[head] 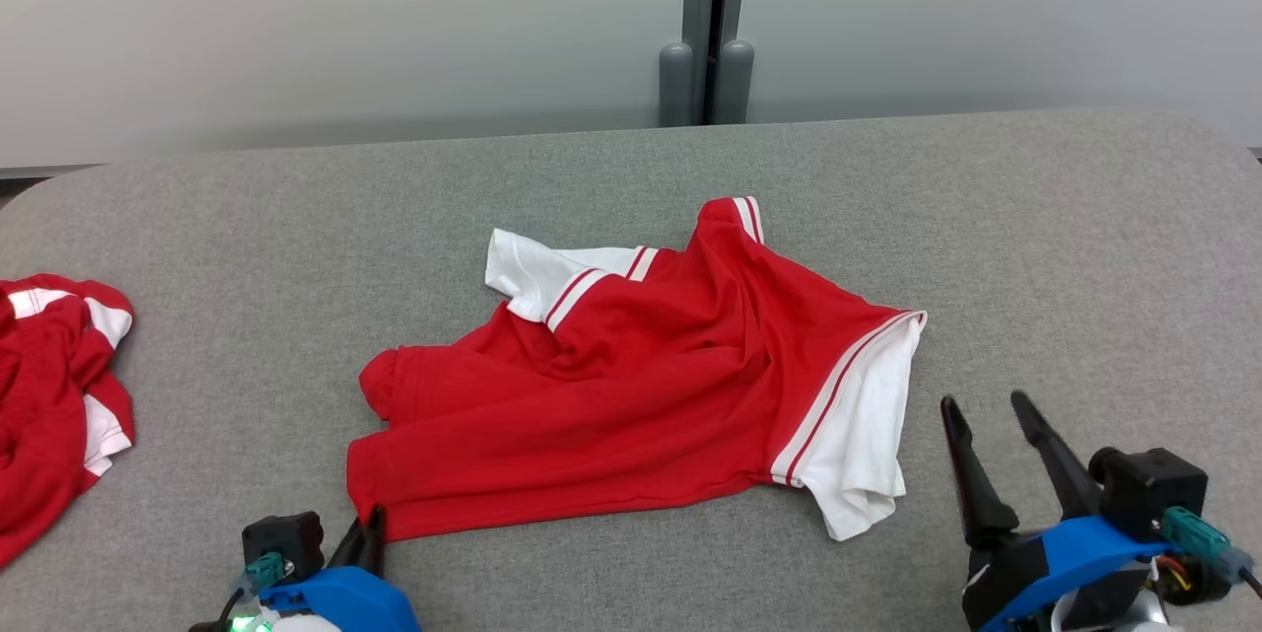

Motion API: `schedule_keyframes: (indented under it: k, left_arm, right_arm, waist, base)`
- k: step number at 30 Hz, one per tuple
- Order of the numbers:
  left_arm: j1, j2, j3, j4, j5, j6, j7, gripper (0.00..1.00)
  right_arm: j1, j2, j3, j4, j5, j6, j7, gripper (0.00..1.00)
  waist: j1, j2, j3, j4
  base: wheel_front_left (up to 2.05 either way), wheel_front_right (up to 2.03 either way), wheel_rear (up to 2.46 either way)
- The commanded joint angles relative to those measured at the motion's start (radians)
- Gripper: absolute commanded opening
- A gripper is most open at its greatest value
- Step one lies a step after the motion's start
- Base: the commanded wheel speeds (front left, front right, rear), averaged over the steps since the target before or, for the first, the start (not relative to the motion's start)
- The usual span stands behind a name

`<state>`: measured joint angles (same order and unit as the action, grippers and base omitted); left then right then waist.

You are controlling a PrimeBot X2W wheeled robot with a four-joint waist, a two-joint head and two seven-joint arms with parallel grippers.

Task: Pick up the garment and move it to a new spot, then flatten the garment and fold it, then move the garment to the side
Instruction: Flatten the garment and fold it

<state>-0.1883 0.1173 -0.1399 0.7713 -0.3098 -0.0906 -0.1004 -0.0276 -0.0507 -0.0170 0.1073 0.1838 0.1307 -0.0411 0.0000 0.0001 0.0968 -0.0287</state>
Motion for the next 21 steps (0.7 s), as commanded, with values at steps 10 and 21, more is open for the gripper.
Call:
schedule_keyframes:
  k: [10, 21]
  left_arm:
    - [0.027, -0.011, -0.020, 0.046, -0.022, -0.015, -0.061, 0.00]
    - [-0.008, -0.013, -0.043, 0.070, -0.032, -0.022, -0.082, 0.00]
  right_arm:
    - [-0.035, 0.000, -0.009, 0.149, 0.129, 0.000, 0.183, 1.00]
    - [-0.168, -0.001, 0.084, 0.354, 0.260, 0.000, 0.177, 1.00]
  waist:
    - [0.0000, -0.0001, 0.003, 0.014]
    - [0.0000, -0.0001, 0.018, 0.032]
  base:
    - [0.00, 0.00, 0.00]
    - [0.00, 0.00, 0.00]
